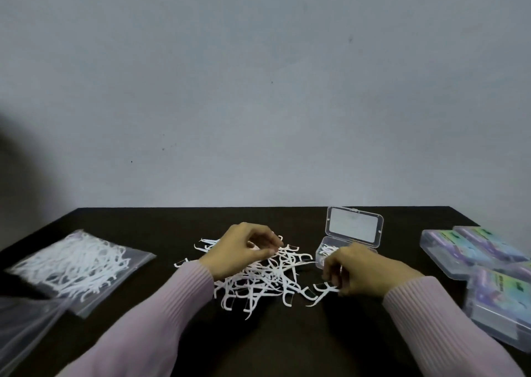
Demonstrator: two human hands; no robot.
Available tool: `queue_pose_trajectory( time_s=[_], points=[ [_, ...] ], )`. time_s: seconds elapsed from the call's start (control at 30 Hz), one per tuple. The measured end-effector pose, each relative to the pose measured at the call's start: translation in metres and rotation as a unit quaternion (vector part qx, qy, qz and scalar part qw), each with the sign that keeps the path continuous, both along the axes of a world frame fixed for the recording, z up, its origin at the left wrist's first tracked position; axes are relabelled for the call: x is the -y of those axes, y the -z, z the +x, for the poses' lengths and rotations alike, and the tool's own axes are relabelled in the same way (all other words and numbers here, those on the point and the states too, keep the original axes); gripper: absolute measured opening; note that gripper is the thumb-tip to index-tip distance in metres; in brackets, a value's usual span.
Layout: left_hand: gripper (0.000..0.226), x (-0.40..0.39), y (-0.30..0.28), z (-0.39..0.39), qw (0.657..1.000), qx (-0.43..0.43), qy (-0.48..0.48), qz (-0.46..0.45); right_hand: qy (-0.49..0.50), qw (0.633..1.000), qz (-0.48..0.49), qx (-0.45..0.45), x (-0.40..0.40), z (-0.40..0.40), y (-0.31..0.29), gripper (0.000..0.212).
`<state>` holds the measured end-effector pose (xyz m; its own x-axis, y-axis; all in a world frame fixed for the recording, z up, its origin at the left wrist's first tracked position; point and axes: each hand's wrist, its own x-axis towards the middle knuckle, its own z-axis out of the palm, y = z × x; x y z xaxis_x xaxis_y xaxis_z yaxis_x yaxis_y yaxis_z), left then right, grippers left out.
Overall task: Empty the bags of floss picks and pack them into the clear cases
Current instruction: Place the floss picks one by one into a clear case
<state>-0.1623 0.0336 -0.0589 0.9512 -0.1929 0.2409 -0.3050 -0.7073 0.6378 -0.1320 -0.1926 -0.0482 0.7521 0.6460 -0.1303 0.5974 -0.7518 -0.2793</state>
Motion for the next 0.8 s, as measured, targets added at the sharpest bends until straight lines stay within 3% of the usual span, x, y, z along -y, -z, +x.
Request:
queue_pose_trajectory(
  time_s=[0.2,0.33,0.47,0.53,0.7,0.8],
  points=[
    [0.022,-0.047,0.009,-0.023,0.997,-0.026,-0.033,0.07,-0.016,0.994,0.052,0.09,-0.015,-0.008,0.011,0.024],
    [0.047,-0.066,0.022,-0.042,0.991,-0.041,-0.008,0.126,-0.032,0.985,0.074,0.15,-0.026,-0.014,0.021,0.027],
    [0.073,-0.072,0.031,-0.047,0.989,-0.061,-0.033,0.127,-0.029,0.987,0.085,0.135,-0.037,-0.014,0.033,0.053],
    [0.08,-0.073,0.032,-0.044,0.989,-0.055,-0.042,0.132,-0.014,0.991,0.061,0.118,-0.04,-0.014,0.036,0.054],
    [0.041,-0.073,0.034,-0.041,0.994,-0.003,-0.058,0.095,-0.017,0.984,0.055,0.166,-0.039,-0.013,0.035,0.044],
    [0.032,-0.068,0.035,-0.042,0.997,0.022,-0.056,0.053,-0.03,0.976,0.042,0.213,-0.04,-0.016,0.035,0.031]
  ],
)
